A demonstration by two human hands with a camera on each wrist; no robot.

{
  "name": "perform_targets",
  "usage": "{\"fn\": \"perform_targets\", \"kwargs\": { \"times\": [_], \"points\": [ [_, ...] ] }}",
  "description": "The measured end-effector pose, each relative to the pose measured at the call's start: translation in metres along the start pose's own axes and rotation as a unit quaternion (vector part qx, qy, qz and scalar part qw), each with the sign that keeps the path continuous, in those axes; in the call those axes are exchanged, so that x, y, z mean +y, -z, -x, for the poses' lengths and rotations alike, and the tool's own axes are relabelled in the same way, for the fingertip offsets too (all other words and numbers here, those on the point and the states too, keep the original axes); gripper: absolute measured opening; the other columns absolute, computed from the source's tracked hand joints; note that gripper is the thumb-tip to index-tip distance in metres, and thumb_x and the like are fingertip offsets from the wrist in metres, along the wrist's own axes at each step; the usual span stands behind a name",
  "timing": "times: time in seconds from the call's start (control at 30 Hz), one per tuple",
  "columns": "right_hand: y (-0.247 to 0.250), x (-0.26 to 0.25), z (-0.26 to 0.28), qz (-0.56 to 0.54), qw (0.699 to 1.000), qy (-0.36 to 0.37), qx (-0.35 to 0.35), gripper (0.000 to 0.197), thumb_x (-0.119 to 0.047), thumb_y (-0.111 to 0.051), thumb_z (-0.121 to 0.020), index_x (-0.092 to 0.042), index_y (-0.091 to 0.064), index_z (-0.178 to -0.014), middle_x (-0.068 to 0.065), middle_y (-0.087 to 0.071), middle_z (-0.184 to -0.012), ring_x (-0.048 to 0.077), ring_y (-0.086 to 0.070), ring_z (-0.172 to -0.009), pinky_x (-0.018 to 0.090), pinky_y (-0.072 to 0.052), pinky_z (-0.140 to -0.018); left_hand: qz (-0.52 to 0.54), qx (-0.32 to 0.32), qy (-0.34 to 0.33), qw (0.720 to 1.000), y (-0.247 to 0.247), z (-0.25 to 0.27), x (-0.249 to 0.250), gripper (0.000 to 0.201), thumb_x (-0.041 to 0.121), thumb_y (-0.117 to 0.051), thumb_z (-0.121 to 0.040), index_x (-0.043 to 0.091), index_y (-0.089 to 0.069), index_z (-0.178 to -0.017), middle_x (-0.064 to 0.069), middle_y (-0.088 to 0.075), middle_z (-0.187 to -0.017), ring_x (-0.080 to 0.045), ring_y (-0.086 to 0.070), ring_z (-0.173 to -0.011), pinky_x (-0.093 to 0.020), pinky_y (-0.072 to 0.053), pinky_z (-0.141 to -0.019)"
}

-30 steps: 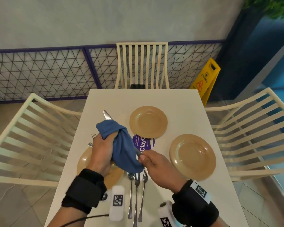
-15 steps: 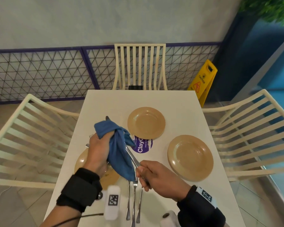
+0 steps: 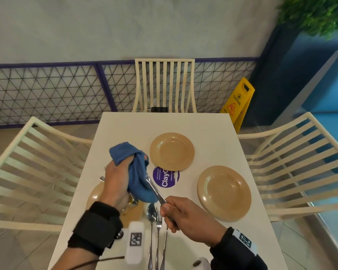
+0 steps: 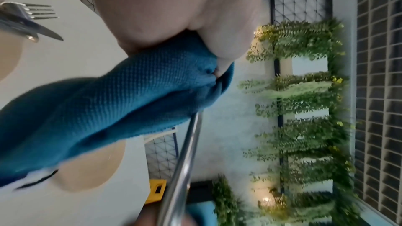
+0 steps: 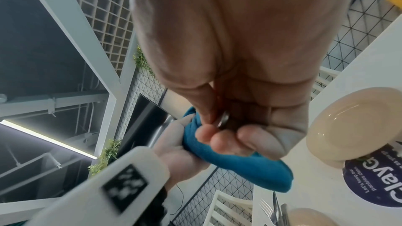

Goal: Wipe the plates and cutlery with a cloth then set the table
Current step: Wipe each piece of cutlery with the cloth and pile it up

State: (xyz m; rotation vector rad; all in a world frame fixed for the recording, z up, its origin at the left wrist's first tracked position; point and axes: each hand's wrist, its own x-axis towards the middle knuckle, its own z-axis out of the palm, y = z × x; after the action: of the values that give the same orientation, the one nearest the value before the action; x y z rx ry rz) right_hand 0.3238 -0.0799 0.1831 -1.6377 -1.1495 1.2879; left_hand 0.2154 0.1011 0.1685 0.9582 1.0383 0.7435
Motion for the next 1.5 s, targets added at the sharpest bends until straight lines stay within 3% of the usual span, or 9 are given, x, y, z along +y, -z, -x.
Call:
{"fn": "perform_targets", "kwargs": {
  "times": [0.13, 0.37, 0.5, 0.63, 0.83, 0.97, 1.13, 1.27, 1.5],
  "points": [
    [-0.003, -0.002, -0.017, -0.045, 0.998, -0.014, 0.044, 0.028, -0.018, -0.038, -0.107, -0.009, -0.058, -0.09, 0.0, -0.056, -0.066, 0.008, -0.052, -0.056, 0.018, -0.045, -0.06, -0.067, -0.05, 0.013, 0.996, -0.013, 0.037, -0.025, 0.013, 0.018, -0.055, -0.1, 0.017, -0.067, -0.096, 0.004, -0.075, -0.08, -0.02, -0.068, -0.084, -0.027, -0.056, -0.07],
    [0.024, 0.008, -0.019, -0.018, 0.994, -0.05, 0.098, 0.022, -0.029, -0.048, -0.104, -0.018, -0.066, -0.111, -0.002, -0.071, -0.097, 0.006, -0.065, -0.081, 0.026, -0.054, -0.076, -0.15, -0.074, -0.016, 0.986, -0.003, 0.046, -0.024, 0.016, 0.021, -0.06, -0.097, 0.013, -0.068, -0.108, -0.008, -0.075, -0.098, -0.021, -0.072, -0.093, -0.032, -0.057, -0.079],
    [0.021, 0.007, -0.016, -0.085, 0.991, -0.104, 0.007, 0.028, -0.03, -0.054, -0.102, -0.02, -0.057, -0.127, 0.005, -0.071, -0.111, 0.012, -0.07, -0.09, 0.029, -0.056, -0.082, -0.159, -0.069, 0.0, 0.985, -0.002, 0.048, -0.026, 0.016, 0.023, -0.058, -0.098, 0.015, -0.067, -0.107, -0.009, -0.074, -0.096, -0.017, -0.073, -0.084, -0.027, -0.058, -0.07],
    [-0.008, 0.019, -0.012, -0.168, 0.981, -0.086, -0.046, 0.024, -0.017, -0.052, -0.103, -0.008, -0.057, -0.124, 0.011, -0.07, -0.094, 0.02, -0.069, -0.081, 0.032, -0.056, -0.078, -0.147, -0.041, 0.007, 0.988, -0.009, 0.047, -0.024, 0.016, 0.011, -0.052, -0.101, 0.013, -0.064, -0.091, -0.01, -0.067, -0.084, -0.003, -0.068, -0.065, -0.028, -0.051, -0.071],
    [0.0, 0.025, -0.007, -0.137, 0.986, -0.071, -0.066, 0.019, -0.008, -0.049, -0.102, 0.001, -0.063, -0.11, 0.012, -0.069, -0.084, 0.018, -0.069, -0.068, 0.027, -0.056, -0.068, -0.091, -0.011, -0.005, 0.996, 0.006, 0.027, 0.006, 0.019, 0.019, -0.06, -0.097, 0.006, -0.071, -0.106, -0.017, -0.075, -0.1, -0.03, -0.072, -0.093, -0.042, -0.057, -0.085],
    [0.005, 0.028, 0.001, -0.127, 0.98, -0.082, -0.127, 0.015, -0.011, -0.051, -0.102, -0.008, -0.065, -0.107, 0.011, -0.069, -0.085, 0.016, -0.069, -0.069, 0.024, -0.058, -0.07, -0.077, 0.011, -0.048, 0.996, 0.016, -0.001, 0.041, 0.023, 0.013, -0.054, -0.1, -0.003, -0.065, -0.113, -0.02, -0.07, -0.109, -0.032, -0.068, -0.1, -0.046, -0.053, -0.095],
    [0.001, 0.032, 0.004, -0.162, 0.973, -0.078, -0.143, 0.014, -0.012, -0.052, -0.102, -0.01, -0.064, -0.108, 0.012, -0.068, -0.089, 0.015, -0.07, -0.071, 0.026, -0.058, -0.073, -0.039, 0.049, -0.061, 0.996, 0.025, -0.025, 0.052, 0.015, 0.016, -0.048, -0.103, 0.01, -0.061, -0.099, -0.013, -0.062, -0.102, -0.026, -0.062, -0.096, -0.044, -0.048, -0.095],
    [0.002, 0.033, 0.001, -0.177, 0.974, -0.071, -0.118, 0.014, -0.01, -0.052, -0.101, -0.009, -0.064, -0.108, 0.01, -0.069, -0.085, 0.019, -0.069, -0.07, 0.026, -0.057, -0.069, 0.074, 0.016, -0.038, 0.996, 0.042, -0.016, 0.041, 0.041, 0.033, -0.049, -0.101, 0.002, -0.059, -0.126, -0.02, -0.063, -0.127, -0.032, -0.06, -0.121, -0.043, -0.051, -0.098],
    [-0.011, 0.033, -0.022, -0.17, 0.981, -0.058, -0.079, 0.018, -0.011, -0.05, -0.102, -0.005, -0.064, -0.111, 0.011, -0.068, -0.084, 0.021, -0.069, -0.07, 0.028, -0.056, -0.068, -0.073, -0.086, 0.015, 0.994, 0.017, 0.035, -0.006, 0.027, 0.022, -0.049, -0.102, 0.007, -0.07, -0.107, -0.005, -0.077, -0.102, -0.02, -0.072, -0.094, -0.043, -0.054, -0.09]
  ]
}}
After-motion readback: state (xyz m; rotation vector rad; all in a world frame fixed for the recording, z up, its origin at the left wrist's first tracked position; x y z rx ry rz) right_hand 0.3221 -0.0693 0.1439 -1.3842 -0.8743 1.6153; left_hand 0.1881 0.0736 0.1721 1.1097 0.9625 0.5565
